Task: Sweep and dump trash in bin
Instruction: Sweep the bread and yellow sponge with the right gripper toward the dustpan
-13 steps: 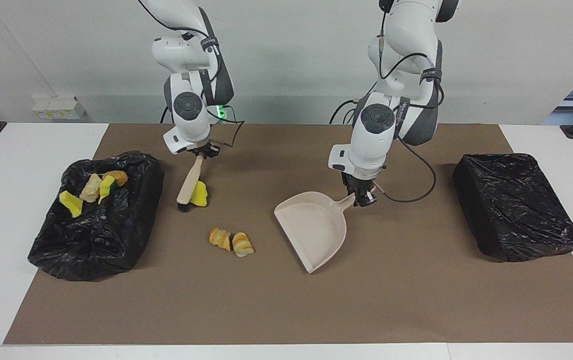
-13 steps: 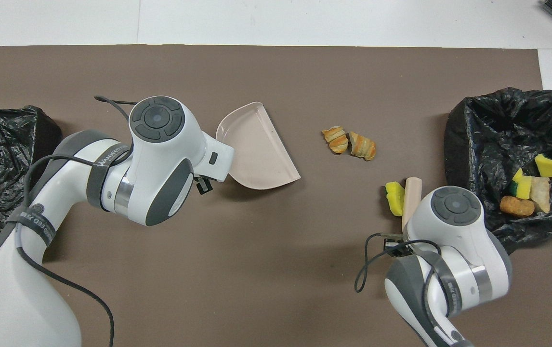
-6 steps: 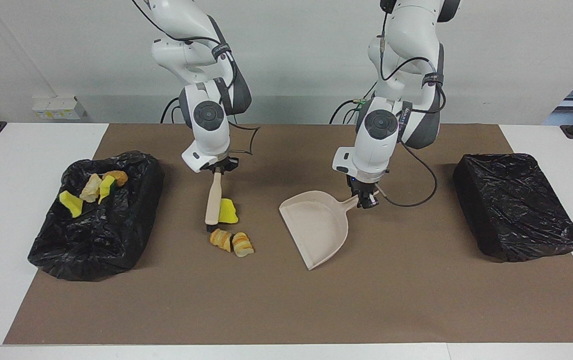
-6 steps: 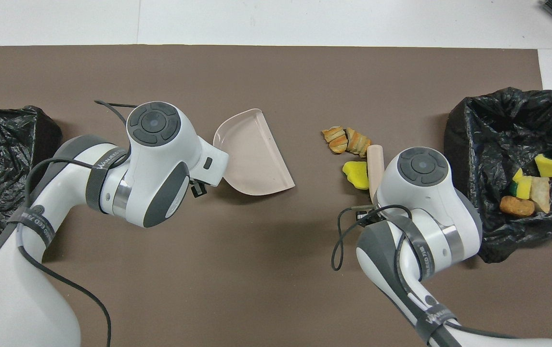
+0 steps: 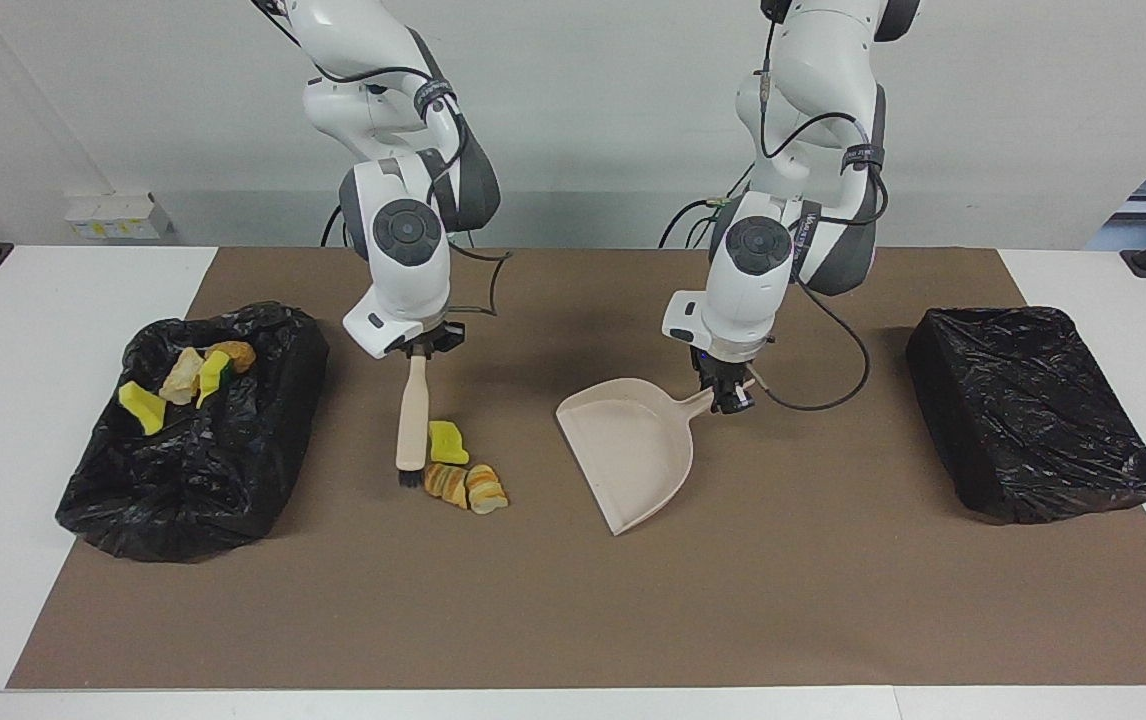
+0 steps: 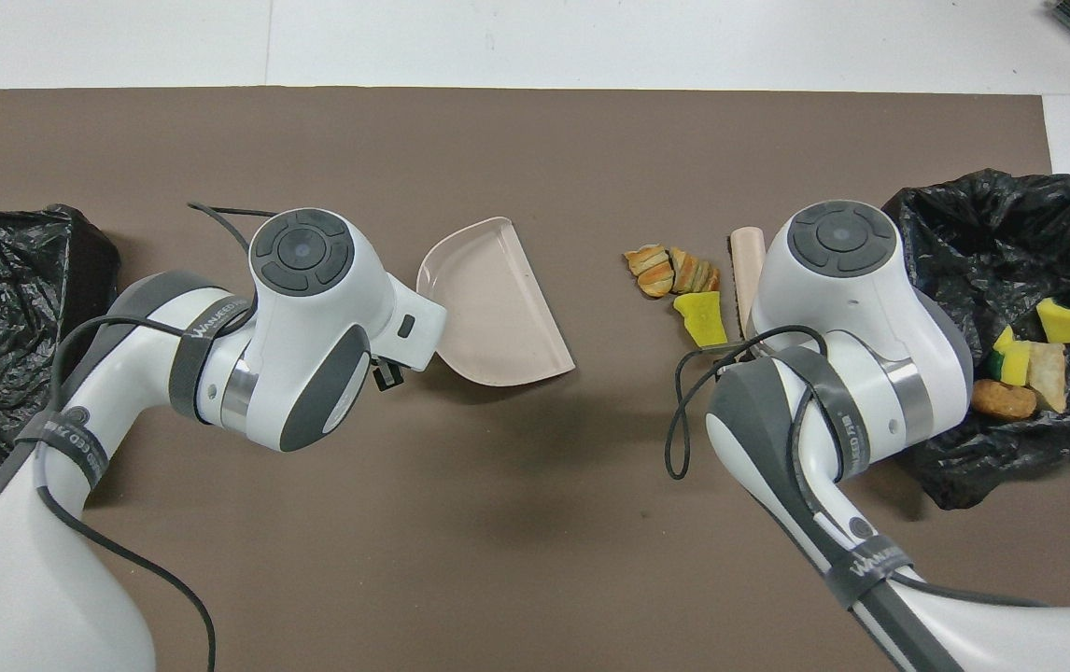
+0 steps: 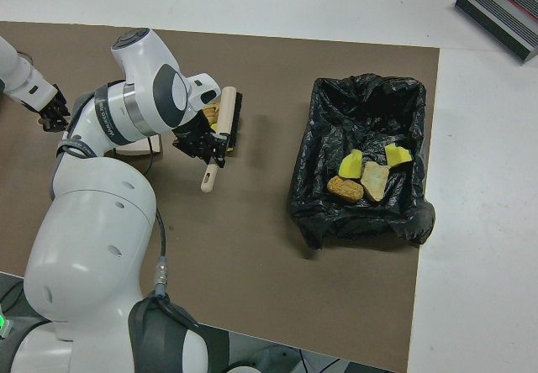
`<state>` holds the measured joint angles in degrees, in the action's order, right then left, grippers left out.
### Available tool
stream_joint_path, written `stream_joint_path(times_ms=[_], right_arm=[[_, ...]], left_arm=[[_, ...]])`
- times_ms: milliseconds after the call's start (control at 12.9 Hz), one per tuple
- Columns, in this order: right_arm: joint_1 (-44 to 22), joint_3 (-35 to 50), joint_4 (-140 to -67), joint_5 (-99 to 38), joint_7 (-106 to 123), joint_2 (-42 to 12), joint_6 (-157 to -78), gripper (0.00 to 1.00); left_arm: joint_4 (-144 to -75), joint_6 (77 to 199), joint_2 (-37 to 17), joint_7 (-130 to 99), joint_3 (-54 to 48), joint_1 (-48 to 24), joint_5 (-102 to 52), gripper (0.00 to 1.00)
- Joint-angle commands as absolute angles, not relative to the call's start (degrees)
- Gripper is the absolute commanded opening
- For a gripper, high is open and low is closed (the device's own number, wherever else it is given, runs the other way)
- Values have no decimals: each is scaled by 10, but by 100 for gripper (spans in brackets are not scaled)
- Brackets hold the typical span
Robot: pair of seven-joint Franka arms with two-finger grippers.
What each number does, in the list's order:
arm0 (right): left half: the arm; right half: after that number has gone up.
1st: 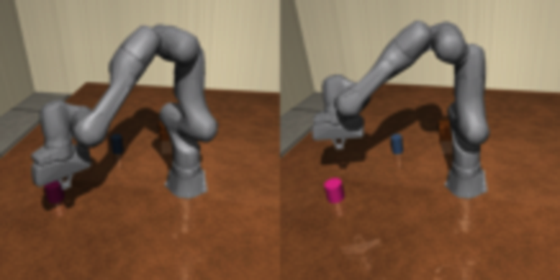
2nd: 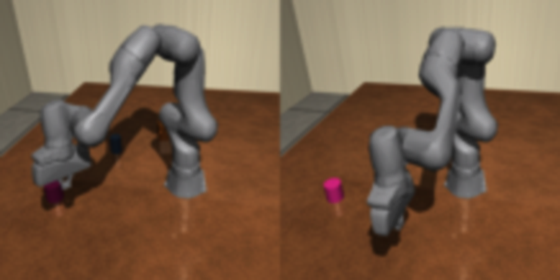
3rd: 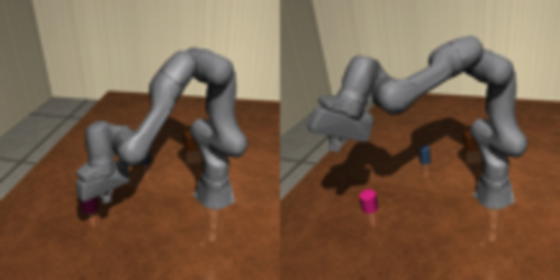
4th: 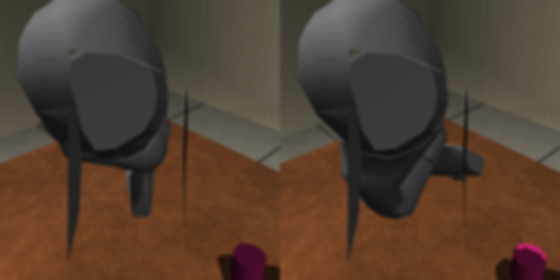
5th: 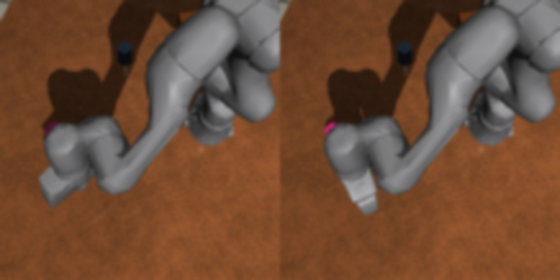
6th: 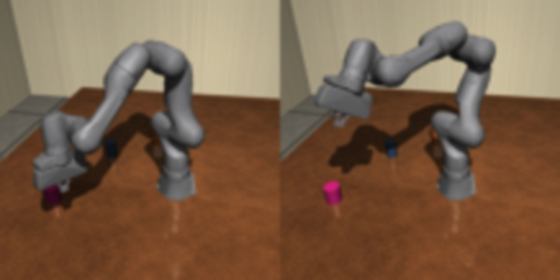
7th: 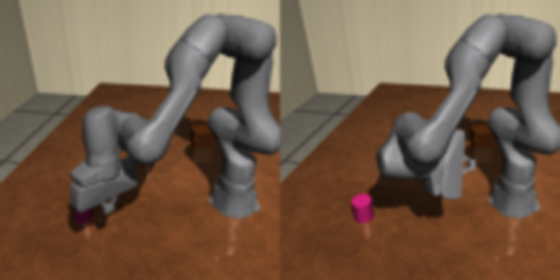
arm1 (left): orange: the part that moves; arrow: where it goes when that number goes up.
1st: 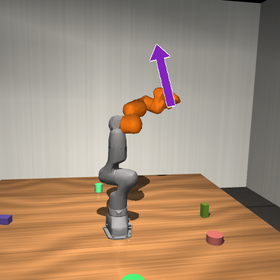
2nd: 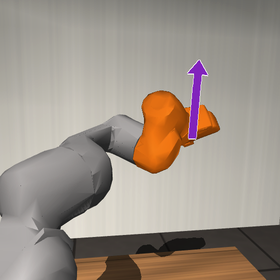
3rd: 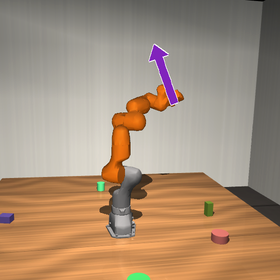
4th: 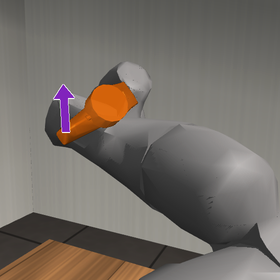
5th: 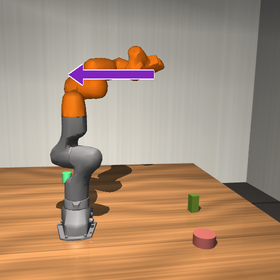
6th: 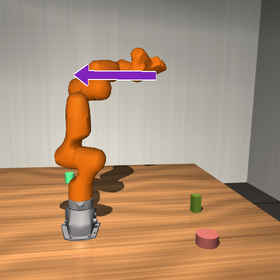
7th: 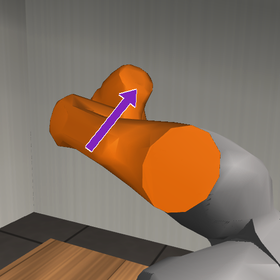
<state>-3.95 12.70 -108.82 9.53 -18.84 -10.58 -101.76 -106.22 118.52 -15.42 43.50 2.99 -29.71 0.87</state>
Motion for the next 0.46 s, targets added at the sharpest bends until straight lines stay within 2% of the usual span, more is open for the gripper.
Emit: stream_joint_path(times_ms=[0,155,387], right_arm=[[-9,132,-1124,114,-171,-103,-1043,0],[-8,131,-1177,114,-171,-96,-1100,0],[-16,132,-1159,116,-168,-119,-1133,0]], left_arm=[[-1092,1200,-131,437,32,-301,20,0],[-1092,1200,-131,437,32,-301,20,0],[-1097,1201,-129,436,32,-301,20,0]])
